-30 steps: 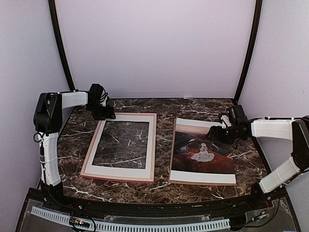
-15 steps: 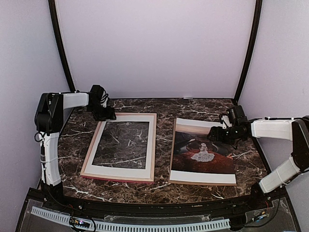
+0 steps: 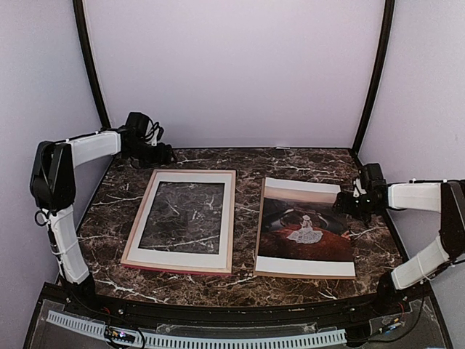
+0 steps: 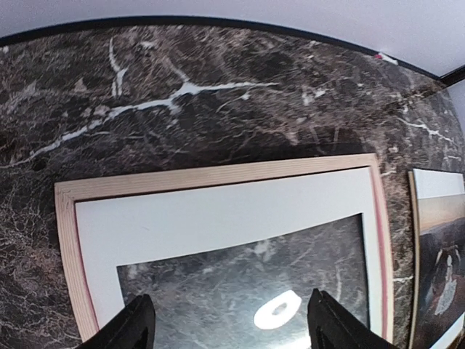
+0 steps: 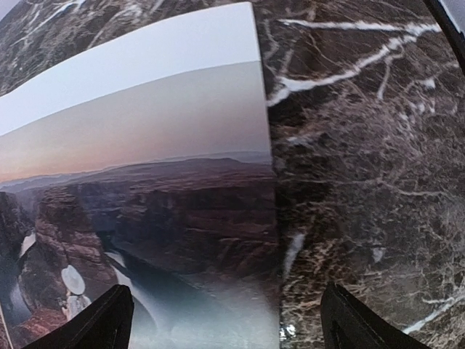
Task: Put the photo into the frame
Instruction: Press the mat board against the glass panel, then pick up the photo from the backboard.
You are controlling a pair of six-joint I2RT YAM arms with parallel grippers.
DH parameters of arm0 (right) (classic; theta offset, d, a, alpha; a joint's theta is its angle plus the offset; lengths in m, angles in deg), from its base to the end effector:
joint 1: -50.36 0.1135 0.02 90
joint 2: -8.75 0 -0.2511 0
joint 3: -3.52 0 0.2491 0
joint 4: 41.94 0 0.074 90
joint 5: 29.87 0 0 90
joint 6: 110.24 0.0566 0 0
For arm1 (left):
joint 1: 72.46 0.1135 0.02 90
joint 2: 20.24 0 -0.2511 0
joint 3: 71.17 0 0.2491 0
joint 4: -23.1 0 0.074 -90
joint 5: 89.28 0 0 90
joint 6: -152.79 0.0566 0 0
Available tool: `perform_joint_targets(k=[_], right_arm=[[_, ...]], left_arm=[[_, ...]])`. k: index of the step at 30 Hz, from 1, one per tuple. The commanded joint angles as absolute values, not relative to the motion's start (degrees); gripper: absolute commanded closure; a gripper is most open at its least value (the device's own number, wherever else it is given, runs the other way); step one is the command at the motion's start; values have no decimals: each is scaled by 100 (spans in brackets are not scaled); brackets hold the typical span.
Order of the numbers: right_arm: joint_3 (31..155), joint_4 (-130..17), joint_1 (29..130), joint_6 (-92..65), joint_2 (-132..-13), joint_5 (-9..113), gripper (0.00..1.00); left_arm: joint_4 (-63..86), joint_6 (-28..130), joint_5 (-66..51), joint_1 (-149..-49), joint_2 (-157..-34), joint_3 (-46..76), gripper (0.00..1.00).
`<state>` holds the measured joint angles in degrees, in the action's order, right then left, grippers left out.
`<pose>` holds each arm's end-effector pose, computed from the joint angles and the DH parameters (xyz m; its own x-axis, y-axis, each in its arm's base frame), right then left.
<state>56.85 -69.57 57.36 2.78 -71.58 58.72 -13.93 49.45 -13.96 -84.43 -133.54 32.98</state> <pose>0.2731 0.0349 0.1415 -0.7981 0.2959 -0.5249 0.1914 0.9505 0.2448 0.4415 -0.1083 0.2116 -0.7727 -0.0643 -0.6315 0.1994 0.9199 -0.3377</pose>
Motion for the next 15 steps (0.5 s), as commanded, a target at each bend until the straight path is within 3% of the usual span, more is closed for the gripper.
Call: perform_joint_targets(k=[1, 15], right_arm=[[5456, -6821, 5467, 364, -7141, 5894, 10], [4969, -6472, 5270, 516, -7074, 5217, 13]], left_arm=[[-1117, 4813, -1692, -8810, -12594, 2918, 25], [152, 3615, -2148, -11018, -12370, 2062, 25]])
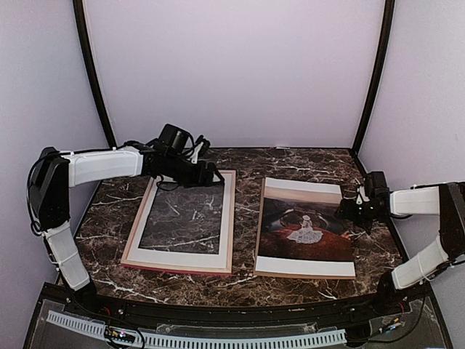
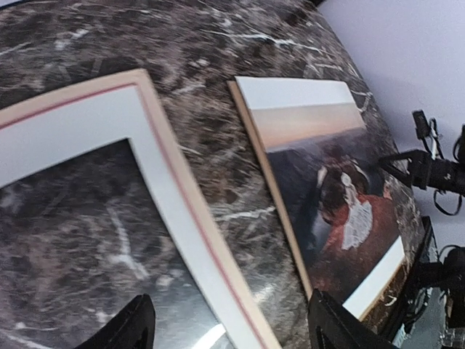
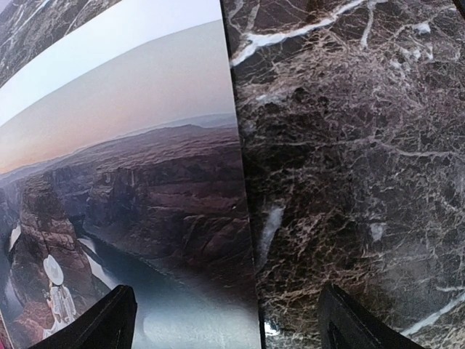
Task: Put the photo into the frame
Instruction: Pick up the photo from the backboard.
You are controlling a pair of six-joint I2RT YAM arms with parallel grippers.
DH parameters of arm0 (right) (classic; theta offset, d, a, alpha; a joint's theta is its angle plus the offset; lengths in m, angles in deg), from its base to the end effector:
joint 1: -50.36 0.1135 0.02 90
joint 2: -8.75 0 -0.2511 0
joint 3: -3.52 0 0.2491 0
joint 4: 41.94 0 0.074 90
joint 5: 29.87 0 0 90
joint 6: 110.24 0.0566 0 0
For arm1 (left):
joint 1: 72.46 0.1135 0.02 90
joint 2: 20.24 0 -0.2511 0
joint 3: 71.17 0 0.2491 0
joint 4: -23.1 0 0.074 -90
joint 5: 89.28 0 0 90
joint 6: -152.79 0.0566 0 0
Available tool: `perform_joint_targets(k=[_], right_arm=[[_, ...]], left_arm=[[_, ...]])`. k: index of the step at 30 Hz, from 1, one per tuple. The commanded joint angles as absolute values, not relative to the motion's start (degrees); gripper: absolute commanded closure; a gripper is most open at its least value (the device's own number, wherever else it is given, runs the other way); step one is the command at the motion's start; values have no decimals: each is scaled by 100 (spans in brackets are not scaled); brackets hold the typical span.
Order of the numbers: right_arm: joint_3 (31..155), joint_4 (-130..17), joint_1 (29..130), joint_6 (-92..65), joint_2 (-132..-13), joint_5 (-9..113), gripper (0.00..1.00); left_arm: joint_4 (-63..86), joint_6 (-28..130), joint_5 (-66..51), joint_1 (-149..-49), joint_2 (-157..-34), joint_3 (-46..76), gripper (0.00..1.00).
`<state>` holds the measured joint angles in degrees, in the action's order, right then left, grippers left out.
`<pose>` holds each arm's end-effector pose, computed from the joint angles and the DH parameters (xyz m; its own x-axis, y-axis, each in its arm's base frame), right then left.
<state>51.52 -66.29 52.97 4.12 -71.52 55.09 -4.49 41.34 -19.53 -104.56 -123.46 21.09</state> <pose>0.2594 0.0168 0.1191 -0.7985 0.3749 -0.4709 0.2588 0.9202 0.2938 0.3466 -0.2405 0.2314 -0.7575 0.0702 -0.6490 0.4844 0.7269 -0.4868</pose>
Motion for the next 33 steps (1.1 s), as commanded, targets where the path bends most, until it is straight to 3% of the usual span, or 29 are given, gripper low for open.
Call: perform_joint_targets(k=[1, 13, 33], right_arm=[[4937, -6470, 5269, 522, -7036, 5206, 13], [4626, -6329, 5263, 546, -6847, 4990, 14], [4531, -6167, 5260, 542, -6999, 4725, 17]], left_arm=[[246, 3563, -2133, -11252, -12506, 2089, 25], [398, 3096, -2217, -12337, -14005, 3114, 25], [305, 2979, -2285, -12440, -14919, 3662, 25]])
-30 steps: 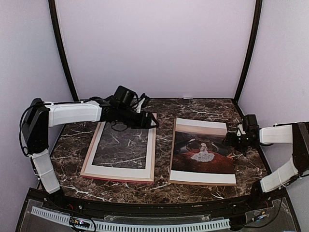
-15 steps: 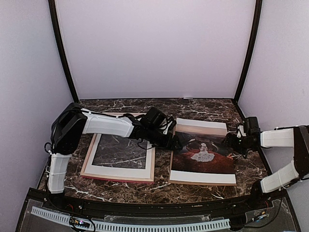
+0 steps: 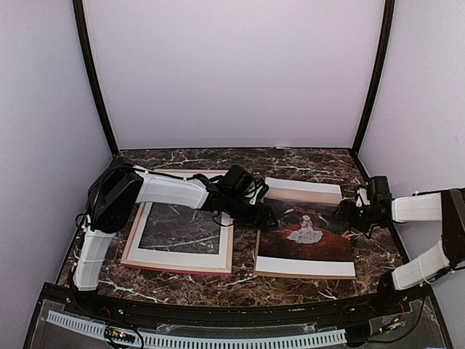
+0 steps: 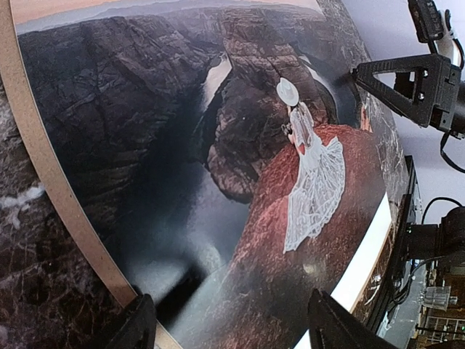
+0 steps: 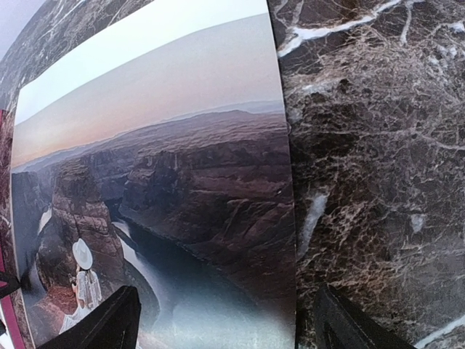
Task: Put the photo into the frame
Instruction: Pick up the photo from the backboard.
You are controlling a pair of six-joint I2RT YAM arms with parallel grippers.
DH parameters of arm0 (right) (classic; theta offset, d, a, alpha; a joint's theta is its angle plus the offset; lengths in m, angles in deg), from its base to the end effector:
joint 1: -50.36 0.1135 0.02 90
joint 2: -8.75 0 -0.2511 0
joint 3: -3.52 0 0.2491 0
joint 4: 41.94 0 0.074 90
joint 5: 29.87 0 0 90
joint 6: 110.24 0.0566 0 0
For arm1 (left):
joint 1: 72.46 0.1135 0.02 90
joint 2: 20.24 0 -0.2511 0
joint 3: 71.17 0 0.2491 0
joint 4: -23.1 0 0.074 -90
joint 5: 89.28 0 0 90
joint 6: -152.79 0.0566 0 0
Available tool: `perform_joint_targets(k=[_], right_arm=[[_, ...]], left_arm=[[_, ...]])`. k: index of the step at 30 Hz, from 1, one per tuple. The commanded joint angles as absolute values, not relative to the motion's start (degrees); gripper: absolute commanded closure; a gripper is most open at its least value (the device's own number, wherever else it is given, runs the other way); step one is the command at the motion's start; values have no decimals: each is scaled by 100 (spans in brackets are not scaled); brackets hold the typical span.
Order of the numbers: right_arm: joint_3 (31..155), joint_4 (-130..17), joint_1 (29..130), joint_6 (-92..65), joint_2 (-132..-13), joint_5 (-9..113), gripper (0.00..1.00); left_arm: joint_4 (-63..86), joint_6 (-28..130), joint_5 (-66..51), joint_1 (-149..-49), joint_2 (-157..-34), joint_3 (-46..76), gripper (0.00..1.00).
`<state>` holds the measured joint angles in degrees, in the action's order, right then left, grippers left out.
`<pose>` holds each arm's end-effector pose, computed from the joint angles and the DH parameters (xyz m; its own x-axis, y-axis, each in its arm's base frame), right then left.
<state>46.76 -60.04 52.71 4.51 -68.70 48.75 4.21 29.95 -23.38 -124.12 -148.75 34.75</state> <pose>0.2499 0.0214 0.1161 -0.7853 0.3785 -0.4899 0.1851 0.8986 0.3978 0.2923 -0.4069 0.1311 -0.8364 0.2595 -0.4828 0.5382 0.5559 -0.6335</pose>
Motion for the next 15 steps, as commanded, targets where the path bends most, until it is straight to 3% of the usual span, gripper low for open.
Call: perform_joint_targets(k=[1, 15], right_arm=[[4532, -6173, 5258, 542, -7000, 4719, 17], [4532, -6133, 5263, 520, -6930, 4549, 31]], left_arm=[[281, 2987, -2267, -12440, -14932, 3671, 25], [160, 2929, -2107, -12473, -15109, 3597, 27]])
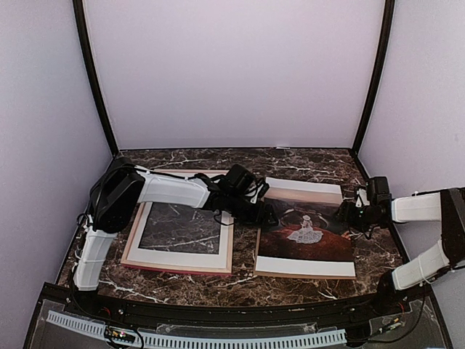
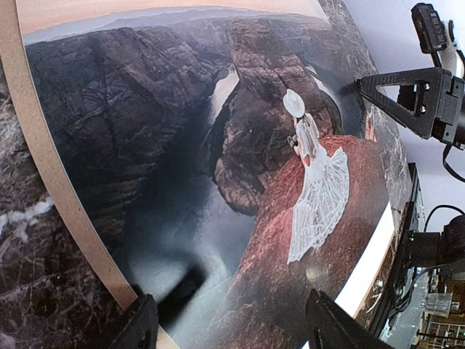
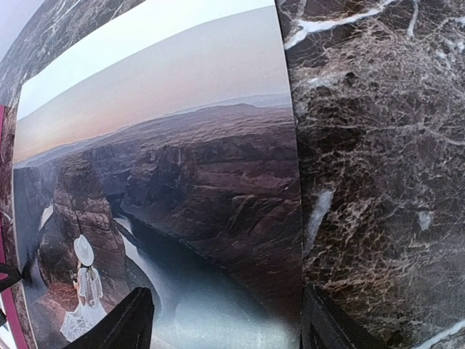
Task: Put the photo into the frame
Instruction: Pick up the photo from the backboard.
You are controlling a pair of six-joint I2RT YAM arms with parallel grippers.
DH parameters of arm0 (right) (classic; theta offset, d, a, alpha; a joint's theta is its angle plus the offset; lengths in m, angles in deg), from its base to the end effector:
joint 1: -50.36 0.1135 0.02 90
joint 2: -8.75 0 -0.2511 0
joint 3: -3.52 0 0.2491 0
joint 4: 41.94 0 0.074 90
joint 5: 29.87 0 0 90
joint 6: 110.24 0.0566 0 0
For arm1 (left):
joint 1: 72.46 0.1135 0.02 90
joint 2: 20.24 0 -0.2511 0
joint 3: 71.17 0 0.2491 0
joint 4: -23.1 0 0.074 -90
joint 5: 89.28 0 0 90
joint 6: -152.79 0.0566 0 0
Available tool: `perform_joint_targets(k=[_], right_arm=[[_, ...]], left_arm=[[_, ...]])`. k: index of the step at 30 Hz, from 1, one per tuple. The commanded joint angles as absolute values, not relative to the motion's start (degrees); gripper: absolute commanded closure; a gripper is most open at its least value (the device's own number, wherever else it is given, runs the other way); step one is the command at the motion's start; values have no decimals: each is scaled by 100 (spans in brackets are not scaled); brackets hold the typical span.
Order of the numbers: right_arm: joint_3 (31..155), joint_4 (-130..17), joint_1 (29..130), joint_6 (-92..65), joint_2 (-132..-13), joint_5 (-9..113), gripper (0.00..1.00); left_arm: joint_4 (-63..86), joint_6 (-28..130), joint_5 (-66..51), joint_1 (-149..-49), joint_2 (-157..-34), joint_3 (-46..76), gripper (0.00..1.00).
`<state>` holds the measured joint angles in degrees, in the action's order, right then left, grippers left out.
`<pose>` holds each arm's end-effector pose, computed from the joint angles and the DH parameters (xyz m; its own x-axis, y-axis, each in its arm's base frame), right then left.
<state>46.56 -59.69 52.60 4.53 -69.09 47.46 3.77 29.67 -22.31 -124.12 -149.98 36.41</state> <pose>0.2496 0.0222 0.1142 -0.7921 0.3781 -0.4792 0.1767 0.8935 0.4129 0.2963 -0.4104 0.1291 -0.8379 0.2489 -0.4858 0.5323 0.5695 -0.6264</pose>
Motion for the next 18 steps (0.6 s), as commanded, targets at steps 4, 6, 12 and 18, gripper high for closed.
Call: perform_joint_targets(k=[4, 6, 12, 18], right_arm=[[4551, -6147, 5256, 516, -6790, 4499, 34], [4562, -6158, 5256, 518, -6709, 4448, 36], [4614, -6268, 5254, 490, -6557, 4422, 40], [4680, -6374, 5256, 477, -6430, 4362, 43]], left_arm=[[177, 2900, -2086, -12493, -15156, 3548, 28], [196, 2882, -2076, -12507, -15163, 3518, 28], [231, 2844, -2058, -12528, -15165, 3441, 29], [226, 2843, -2040, -12533, -15171, 3417, 29]])
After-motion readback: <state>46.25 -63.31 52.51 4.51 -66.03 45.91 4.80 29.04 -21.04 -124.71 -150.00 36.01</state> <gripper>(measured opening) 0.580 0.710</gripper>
